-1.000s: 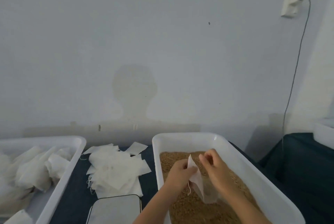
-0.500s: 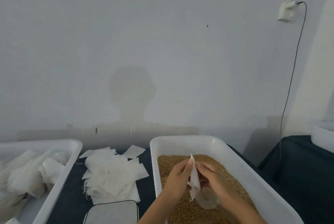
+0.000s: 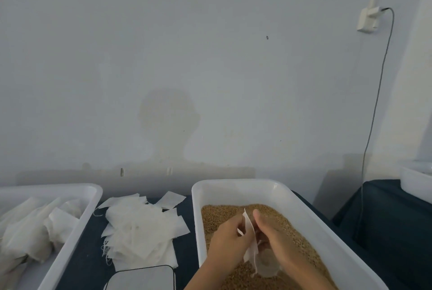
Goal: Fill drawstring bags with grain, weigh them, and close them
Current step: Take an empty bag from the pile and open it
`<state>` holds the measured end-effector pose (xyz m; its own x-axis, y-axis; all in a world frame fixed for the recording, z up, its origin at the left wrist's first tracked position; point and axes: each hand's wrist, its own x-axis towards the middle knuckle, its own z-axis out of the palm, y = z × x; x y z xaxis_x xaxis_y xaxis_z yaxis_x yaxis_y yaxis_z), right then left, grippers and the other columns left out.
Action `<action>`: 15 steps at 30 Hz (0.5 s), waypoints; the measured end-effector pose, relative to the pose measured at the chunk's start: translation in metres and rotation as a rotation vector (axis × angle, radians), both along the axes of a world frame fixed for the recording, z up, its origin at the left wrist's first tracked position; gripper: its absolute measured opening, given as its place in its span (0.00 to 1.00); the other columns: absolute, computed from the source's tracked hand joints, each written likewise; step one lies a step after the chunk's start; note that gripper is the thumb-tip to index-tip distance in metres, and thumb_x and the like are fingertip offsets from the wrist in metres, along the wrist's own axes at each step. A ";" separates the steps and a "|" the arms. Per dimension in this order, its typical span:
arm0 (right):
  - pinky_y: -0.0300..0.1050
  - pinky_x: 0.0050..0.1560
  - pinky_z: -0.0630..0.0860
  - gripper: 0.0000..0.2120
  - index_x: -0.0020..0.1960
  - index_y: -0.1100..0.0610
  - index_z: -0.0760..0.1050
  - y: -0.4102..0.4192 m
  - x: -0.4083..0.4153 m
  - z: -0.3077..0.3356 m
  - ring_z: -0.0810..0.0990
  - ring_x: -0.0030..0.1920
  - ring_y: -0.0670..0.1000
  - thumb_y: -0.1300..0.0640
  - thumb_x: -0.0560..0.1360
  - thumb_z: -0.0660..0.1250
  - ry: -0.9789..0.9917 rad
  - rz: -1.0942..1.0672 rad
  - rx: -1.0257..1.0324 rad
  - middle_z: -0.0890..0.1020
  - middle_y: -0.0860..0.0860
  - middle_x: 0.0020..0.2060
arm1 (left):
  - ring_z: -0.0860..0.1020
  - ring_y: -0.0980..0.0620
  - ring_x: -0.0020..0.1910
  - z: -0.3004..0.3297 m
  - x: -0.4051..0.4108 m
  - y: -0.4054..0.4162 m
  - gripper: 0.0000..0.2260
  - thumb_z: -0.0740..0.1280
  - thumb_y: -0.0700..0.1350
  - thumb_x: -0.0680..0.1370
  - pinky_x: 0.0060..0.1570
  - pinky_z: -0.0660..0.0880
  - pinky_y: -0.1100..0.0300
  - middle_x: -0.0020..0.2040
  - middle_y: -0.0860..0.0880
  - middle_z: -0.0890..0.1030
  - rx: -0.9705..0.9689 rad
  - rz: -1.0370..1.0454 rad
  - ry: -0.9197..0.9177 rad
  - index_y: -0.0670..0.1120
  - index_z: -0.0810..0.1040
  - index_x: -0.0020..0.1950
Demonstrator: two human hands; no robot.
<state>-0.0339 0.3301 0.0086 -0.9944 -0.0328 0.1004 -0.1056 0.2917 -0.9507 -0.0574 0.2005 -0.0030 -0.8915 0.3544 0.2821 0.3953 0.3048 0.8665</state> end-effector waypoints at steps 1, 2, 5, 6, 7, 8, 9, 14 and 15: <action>0.39 0.34 0.75 0.19 0.41 0.53 0.78 0.000 0.001 0.000 0.79 0.33 0.50 0.41 0.78 0.56 0.019 -0.007 0.082 0.80 0.51 0.32 | 0.79 0.51 0.41 0.000 0.000 0.000 0.07 0.61 0.47 0.77 0.47 0.76 0.54 0.39 0.52 0.79 -0.058 0.031 0.032 0.47 0.75 0.42; 0.38 0.33 0.74 0.18 0.42 0.55 0.76 0.000 0.000 -0.002 0.78 0.31 0.48 0.41 0.77 0.59 0.033 -0.035 0.163 0.79 0.49 0.31 | 0.78 0.52 0.40 0.000 0.000 0.000 0.06 0.62 0.48 0.77 0.45 0.75 0.57 0.38 0.53 0.78 -0.106 0.052 0.052 0.49 0.72 0.40; 0.40 0.32 0.68 0.10 0.39 0.56 0.68 0.006 -0.007 -0.010 0.69 0.28 0.46 0.55 0.77 0.63 0.060 -0.176 0.353 0.72 0.49 0.30 | 0.76 0.52 0.37 -0.003 -0.001 0.002 0.09 0.63 0.43 0.75 0.39 0.71 0.60 0.36 0.54 0.74 -0.169 0.111 0.077 0.52 0.63 0.40; 0.40 0.33 0.66 0.10 0.38 0.55 0.66 0.008 -0.009 -0.012 0.67 0.29 0.46 0.59 0.76 0.62 0.068 -0.224 0.418 0.70 0.48 0.30 | 0.75 0.51 0.36 -0.004 -0.001 0.003 0.10 0.62 0.41 0.75 0.38 0.71 0.59 0.36 0.52 0.73 -0.161 0.127 0.084 0.51 0.61 0.41; 0.40 0.33 0.65 0.10 0.36 0.54 0.65 0.008 -0.009 -0.012 0.66 0.29 0.45 0.60 0.75 0.62 0.071 -0.260 0.476 0.69 0.48 0.30 | 0.76 0.49 0.35 -0.004 -0.001 0.003 0.10 0.61 0.39 0.76 0.38 0.72 0.57 0.36 0.50 0.73 -0.151 0.140 0.094 0.50 0.61 0.43; 0.38 0.33 0.64 0.11 0.36 0.53 0.64 0.008 -0.009 -0.012 0.65 0.29 0.45 0.61 0.74 0.62 0.070 -0.280 0.518 0.68 0.48 0.29 | 0.77 0.46 0.36 -0.004 0.000 0.003 0.10 0.60 0.38 0.76 0.38 0.73 0.55 0.36 0.49 0.73 -0.140 0.150 0.094 0.49 0.60 0.43; 0.37 0.33 0.64 0.11 0.35 0.53 0.64 0.007 -0.009 -0.011 0.65 0.29 0.45 0.61 0.74 0.62 0.064 -0.291 0.541 0.68 0.47 0.29 | 0.77 0.44 0.37 -0.003 -0.001 0.003 0.10 0.58 0.36 0.76 0.38 0.73 0.52 0.36 0.48 0.73 -0.130 0.155 0.092 0.50 0.59 0.44; 0.37 0.30 0.66 0.16 0.29 0.55 0.68 0.004 -0.009 -0.005 0.68 0.23 0.44 0.62 0.75 0.63 -0.048 -0.292 0.369 0.71 0.46 0.22 | 0.70 0.51 0.36 -0.004 -0.001 0.002 0.11 0.55 0.37 0.77 0.36 0.64 0.57 0.37 0.54 0.70 -0.278 0.164 0.259 0.53 0.64 0.42; 0.37 0.28 0.65 0.18 0.27 0.55 0.67 0.004 -0.008 -0.004 0.66 0.21 0.44 0.63 0.75 0.62 -0.070 -0.287 0.323 0.70 0.46 0.19 | 0.70 0.52 0.38 -0.004 -0.001 0.002 0.10 0.56 0.39 0.78 0.37 0.64 0.58 0.38 0.55 0.69 -0.327 0.156 0.287 0.53 0.68 0.43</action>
